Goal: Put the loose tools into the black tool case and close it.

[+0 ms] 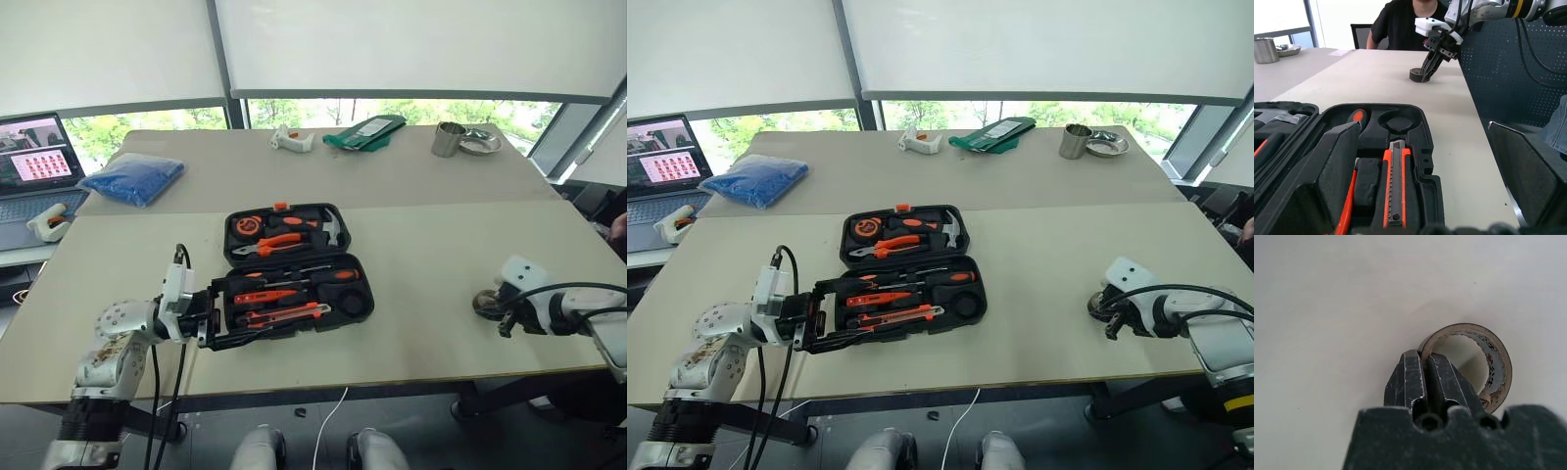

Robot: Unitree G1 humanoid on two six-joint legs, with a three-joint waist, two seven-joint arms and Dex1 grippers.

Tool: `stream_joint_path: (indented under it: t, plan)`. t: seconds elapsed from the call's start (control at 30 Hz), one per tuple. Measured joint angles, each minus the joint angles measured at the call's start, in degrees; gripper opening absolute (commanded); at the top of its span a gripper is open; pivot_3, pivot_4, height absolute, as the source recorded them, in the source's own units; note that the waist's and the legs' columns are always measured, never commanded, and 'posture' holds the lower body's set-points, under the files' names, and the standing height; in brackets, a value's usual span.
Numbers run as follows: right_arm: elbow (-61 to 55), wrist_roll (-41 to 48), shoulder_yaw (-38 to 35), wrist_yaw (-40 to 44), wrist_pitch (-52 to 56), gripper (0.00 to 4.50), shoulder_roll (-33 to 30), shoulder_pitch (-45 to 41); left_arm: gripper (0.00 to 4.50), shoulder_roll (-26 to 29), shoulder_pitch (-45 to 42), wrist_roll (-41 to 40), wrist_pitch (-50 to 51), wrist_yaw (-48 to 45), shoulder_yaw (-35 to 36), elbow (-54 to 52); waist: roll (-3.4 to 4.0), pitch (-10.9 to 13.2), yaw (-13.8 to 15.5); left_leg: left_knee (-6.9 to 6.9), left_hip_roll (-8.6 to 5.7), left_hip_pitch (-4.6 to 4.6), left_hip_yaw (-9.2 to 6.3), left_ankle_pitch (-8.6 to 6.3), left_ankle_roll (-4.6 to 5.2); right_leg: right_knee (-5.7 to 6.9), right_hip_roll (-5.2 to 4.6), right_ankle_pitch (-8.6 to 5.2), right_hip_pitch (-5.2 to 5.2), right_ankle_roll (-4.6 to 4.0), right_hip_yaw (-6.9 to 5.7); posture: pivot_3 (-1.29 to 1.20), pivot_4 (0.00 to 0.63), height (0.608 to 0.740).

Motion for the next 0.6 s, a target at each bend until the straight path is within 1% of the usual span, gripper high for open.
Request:
stream_joint_path:
  t: [0.07, 0.13, 0.17, 0.27, 0.37, 0.43, 0.5, 0.6]
  plan:
    - [-4.7, 2.9, 0.0, 2.3, 0.8, 0.03, 2.8, -2.6, 4.50, 0.0, 0.7, 0.0, -0.2, 0.0, 0.1, -0.1, -0.02, 0.0, -0.6, 0.00, 0.10, 0.01, -0.02, 0.00, 0.00, 0.05, 0.10, 0.03, -0.04, -0.04, 0.03, 0.00, 0.150, 0.740]
    - [-10.1, 6.9, 0.5, 2.9, 5.4, 0.03, 7.0, -7.3, 4.50, 0.2, 1.0, 0.0, -0.3, 0.1, 0.4, -0.5, -0.04, 0.0, -1.1, 0.00, 0.11, 0.04, -0.06, 0.02, -0.04, 0.17, 0.13, 0.04, -0.07, -0.07, 0.03, 0.00, 0.150, 0.740]
    - [-13.7, 9.1, 1.5, 3.0, 8.4, 0.03, 9.4, -10.2, 4.50, 0.4, 1.0, 0.0, -0.3, 0.1, 0.5, -0.6, -0.04, 0.0, -1.2, 0.00, 0.13, 0.04, -0.08, 0.05, -0.08, 0.21, 0.14, 0.07, -0.11, -0.13, 0.03, 0.00, 0.150, 0.740]
    - [-18.9, 11.3, 5.6, 3.1, 14.7, 0.03, 13.0, -15.3, 4.50, 0.5, 1.1, 0.0, -0.3, 0.4, 0.7, -0.8, -0.05, 0.0, -1.0, 0.00, 0.14, 0.02, -0.12, 0.06, -0.10, 0.21, 0.10, 0.04, -0.11, -0.19, -0.06, 0.00, 0.150, 0.740]
    - [-19.0, 10.2, 10.8, 2.5, 17.5, 0.03, 15.3, -17.8, 4.50, 0.6, 1.1, 0.0, -0.4, 0.7, 1.2, -0.8, -0.06, 0.0, -0.2, 0.00, 0.06, -0.11, -0.04, 0.06, -0.10, 0.14, -0.11, -0.08, -0.21, -0.43, -0.06, 0.00, 0.150, 0.740]
    - [-17.8, 8.3, 13.9, 1.1, 18.5, 0.03, 17.1, -18.8, 4.50, 0.6, 1.4, 0.1, -0.6, 1.1, 1.4, -0.8, -0.07, 0.0, 0.1, 0.05, 0.00, -0.40, 0.02, 0.07, -0.07, 0.14, -0.19, 0.16, -0.45, -0.52, -0.02, 0.00, 0.150, 0.740]
    - [-16.9, 7.5, 15.4, -0.2, 19.8, 0.03, 18.8, -19.6, 4.50, 0.6, 1.6, 0.1, -1.0, 1.3, 1.4, -0.9, -0.07, 0.0, 0.1, 0.14, -0.01, -0.59, 0.05, 0.08, -0.05, 0.17, -0.14, 0.37, -0.62, -0.49, -0.02, 0.00, 0.150, 0.740]
    - [-16.3, 6.0, 17.2, -1.5, 20.9, 0.03, 20.1, -20.2, 4.50, 0.6, 2.6, 0.1, -1.3, 1.6, 1.4, -1.0, -0.07, 0.0, 0.0, 0.14, 0.02, -0.61, 0.05, 0.08, -0.05, 0.19, -0.01, 0.37, -0.63, -0.50, -0.06, 0.00, 0.150, 0.740]
